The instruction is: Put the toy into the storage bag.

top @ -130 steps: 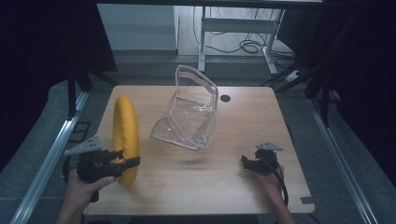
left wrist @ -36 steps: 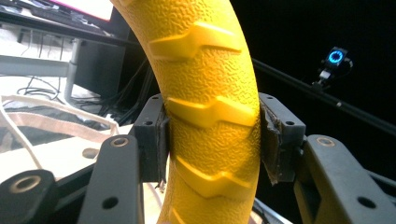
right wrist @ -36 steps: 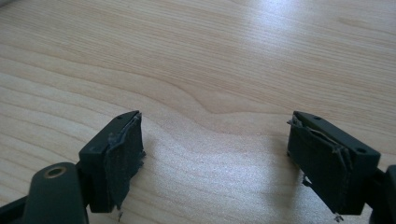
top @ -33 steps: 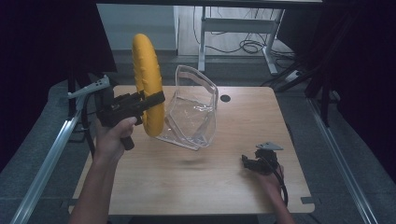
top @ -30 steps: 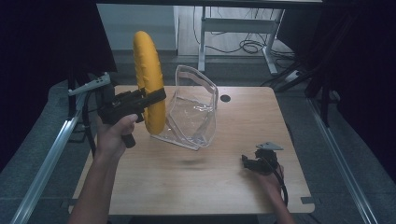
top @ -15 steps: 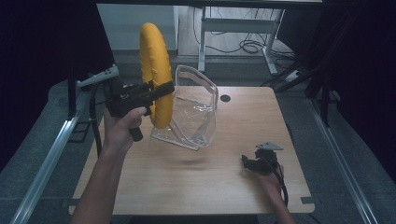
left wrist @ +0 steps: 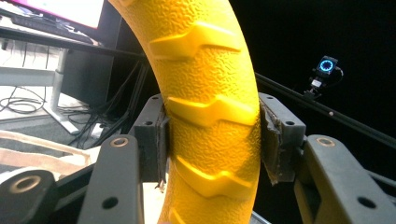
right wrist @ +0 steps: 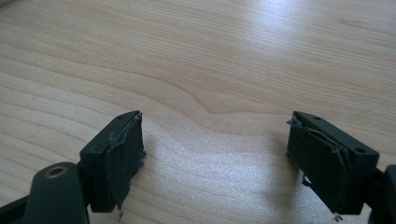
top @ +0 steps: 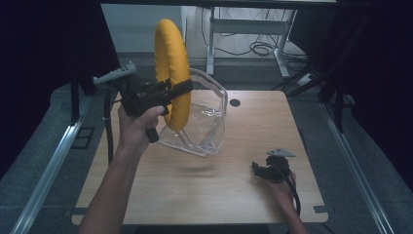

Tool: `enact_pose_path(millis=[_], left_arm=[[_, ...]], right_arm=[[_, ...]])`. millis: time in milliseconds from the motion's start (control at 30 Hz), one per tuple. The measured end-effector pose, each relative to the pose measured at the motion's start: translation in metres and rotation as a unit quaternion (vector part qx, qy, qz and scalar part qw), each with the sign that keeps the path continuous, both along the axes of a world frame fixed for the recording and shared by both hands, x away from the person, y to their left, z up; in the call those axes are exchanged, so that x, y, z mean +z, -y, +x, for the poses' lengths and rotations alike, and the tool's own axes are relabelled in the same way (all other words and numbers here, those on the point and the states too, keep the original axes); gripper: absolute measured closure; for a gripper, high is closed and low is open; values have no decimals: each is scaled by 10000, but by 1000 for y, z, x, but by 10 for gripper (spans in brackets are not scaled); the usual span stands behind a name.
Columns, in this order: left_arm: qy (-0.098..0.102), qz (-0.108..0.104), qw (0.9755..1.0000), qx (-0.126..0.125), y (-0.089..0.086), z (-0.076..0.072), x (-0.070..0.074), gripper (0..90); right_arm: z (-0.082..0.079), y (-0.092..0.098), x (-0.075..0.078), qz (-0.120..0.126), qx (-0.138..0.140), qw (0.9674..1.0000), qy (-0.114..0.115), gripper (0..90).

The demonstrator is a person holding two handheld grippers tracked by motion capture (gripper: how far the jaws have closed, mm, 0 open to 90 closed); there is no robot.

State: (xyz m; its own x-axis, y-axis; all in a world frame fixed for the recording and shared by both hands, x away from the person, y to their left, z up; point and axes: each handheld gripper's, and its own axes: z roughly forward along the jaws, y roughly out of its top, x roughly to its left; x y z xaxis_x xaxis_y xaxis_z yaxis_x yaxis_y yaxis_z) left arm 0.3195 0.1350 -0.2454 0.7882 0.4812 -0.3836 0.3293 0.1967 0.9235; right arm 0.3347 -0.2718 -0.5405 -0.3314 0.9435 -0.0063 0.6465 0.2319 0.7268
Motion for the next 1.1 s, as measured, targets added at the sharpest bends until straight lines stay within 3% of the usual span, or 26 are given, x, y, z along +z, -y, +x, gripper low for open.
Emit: enact_pose_path(millis=[733, 1100], left_arm=[[-31, -35, 9998, -183, 36, 10, 4, 503], [-109, 38, 9993, -354, 61, 19, -4, 502]], right_arm=[[0, 0, 0, -8, 9, 10000, 7, 193], [0, 0, 0, 10, 6, 10000, -4, 194]])
